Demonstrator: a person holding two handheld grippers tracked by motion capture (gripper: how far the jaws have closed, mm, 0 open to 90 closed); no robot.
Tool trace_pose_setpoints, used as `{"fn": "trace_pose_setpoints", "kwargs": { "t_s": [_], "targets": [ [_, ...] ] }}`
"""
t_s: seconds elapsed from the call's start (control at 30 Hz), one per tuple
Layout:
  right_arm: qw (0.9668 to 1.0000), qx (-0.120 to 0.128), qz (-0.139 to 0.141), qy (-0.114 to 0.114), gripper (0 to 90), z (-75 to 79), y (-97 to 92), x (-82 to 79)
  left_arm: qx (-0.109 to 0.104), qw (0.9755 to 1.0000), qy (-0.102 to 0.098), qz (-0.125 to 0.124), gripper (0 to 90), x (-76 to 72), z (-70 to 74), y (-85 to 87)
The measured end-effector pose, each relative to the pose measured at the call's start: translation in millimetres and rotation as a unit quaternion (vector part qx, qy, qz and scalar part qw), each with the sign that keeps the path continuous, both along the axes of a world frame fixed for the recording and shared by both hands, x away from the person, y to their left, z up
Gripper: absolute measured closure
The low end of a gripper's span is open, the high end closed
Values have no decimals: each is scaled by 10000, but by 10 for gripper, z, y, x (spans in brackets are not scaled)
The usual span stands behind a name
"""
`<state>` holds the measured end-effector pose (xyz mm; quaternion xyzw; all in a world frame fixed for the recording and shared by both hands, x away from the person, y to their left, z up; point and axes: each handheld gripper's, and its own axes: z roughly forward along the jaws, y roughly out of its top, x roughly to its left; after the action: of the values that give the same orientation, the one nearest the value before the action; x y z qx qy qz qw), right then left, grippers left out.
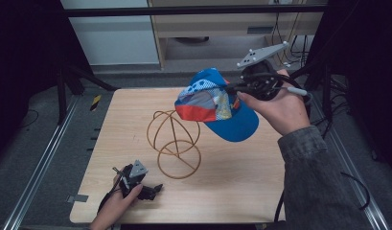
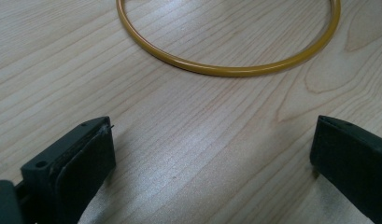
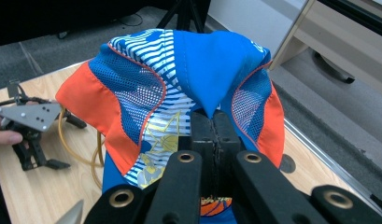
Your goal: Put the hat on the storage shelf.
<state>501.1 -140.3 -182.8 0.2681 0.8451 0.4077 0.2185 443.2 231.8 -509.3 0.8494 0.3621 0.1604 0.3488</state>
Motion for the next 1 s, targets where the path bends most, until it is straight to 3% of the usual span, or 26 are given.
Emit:
{"fn": "trace_pose_setpoints", "kwargs": {
  "t_s": [0.5,1.0],
  "targets": [
    [9997,-182,145,-79,900,180,425,168,2,10000,-1,-38,0,1,0,4],
    [9974,-498,519,-78,900,152,954,215,-5,10000,-8,-8,0,-12,-2,7]
  ]
}}
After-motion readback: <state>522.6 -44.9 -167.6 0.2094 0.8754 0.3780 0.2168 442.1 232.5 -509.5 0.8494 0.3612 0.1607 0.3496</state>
